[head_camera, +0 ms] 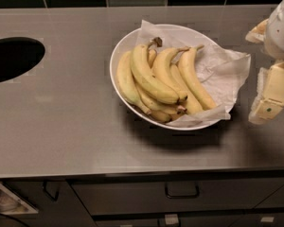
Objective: Pick banana from white bowl
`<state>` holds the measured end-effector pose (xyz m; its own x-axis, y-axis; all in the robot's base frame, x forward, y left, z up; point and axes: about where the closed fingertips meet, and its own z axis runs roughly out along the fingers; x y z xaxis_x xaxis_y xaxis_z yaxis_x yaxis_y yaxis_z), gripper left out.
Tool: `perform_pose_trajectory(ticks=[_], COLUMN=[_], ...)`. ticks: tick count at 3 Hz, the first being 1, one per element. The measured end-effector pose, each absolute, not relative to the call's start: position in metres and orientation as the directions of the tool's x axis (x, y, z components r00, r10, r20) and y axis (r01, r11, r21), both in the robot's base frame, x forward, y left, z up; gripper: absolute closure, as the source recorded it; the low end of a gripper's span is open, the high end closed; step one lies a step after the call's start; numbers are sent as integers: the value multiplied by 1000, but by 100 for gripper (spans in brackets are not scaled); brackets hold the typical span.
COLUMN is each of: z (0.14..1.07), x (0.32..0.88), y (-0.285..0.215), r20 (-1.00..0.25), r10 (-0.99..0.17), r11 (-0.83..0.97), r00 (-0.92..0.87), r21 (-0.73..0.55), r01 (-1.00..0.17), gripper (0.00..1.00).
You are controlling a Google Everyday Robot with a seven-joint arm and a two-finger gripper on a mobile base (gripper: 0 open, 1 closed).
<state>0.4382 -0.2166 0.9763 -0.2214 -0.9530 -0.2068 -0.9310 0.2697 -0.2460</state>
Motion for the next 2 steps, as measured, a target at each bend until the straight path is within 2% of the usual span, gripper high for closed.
perform_pose_trajectory(ticks=[2], z=[978], x=[441], y=[-211], r20=[-241], r10=[-941], r11=[299], r00=[-238], r21=[-260], r01=[-918], gripper=[0])
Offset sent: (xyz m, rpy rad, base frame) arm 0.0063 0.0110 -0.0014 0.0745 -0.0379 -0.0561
